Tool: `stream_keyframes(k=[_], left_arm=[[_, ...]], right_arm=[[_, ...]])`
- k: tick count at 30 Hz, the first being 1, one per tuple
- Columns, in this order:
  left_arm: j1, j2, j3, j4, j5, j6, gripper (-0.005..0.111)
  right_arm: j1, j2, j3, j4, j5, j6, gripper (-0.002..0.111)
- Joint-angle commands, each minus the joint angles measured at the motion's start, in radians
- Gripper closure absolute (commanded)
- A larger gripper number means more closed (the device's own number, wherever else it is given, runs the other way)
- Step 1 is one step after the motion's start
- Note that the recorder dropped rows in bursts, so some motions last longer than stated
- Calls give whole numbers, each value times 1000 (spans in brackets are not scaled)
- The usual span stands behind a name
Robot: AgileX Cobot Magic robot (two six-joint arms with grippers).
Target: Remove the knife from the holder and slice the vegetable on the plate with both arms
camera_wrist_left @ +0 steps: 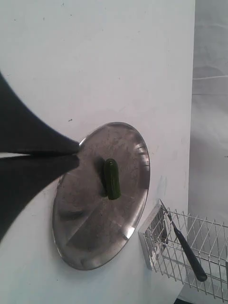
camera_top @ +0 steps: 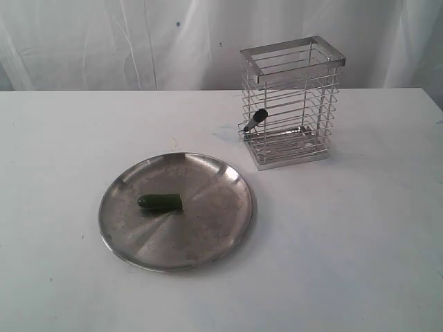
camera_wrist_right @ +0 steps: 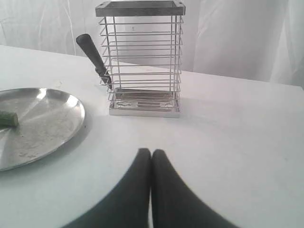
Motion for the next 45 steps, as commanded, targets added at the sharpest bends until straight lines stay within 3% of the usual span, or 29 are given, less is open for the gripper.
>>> stream_keyframes(k=[1, 15, 26, 33, 36, 42, 45], left_arm=[[0, -5, 6, -8, 3, -3, 107], [0, -5, 6, -8, 3, -3, 107], [0, -5, 6, -8, 3, -3, 107], [0, -5, 6, -8, 3, -3, 107], [0, -5, 6, -8, 3, -3, 107], [0, -5, 6, -8, 3, -3, 107], [0, -5, 6, -8, 3, -3, 107]], right_arm=[[-5, -5, 7, 0, -8, 5, 108], [-5, -5, 7, 0, -51, 12, 108], [-5, -5, 7, 10, -359, 20, 108], [-5, -5, 7, 59, -555, 497, 108], [-3, -5, 7, 59, -630, 544, 108], [-1, -5, -48, 0, -392, 893, 108], [-1, -5, -82, -113, -371, 917, 108]])
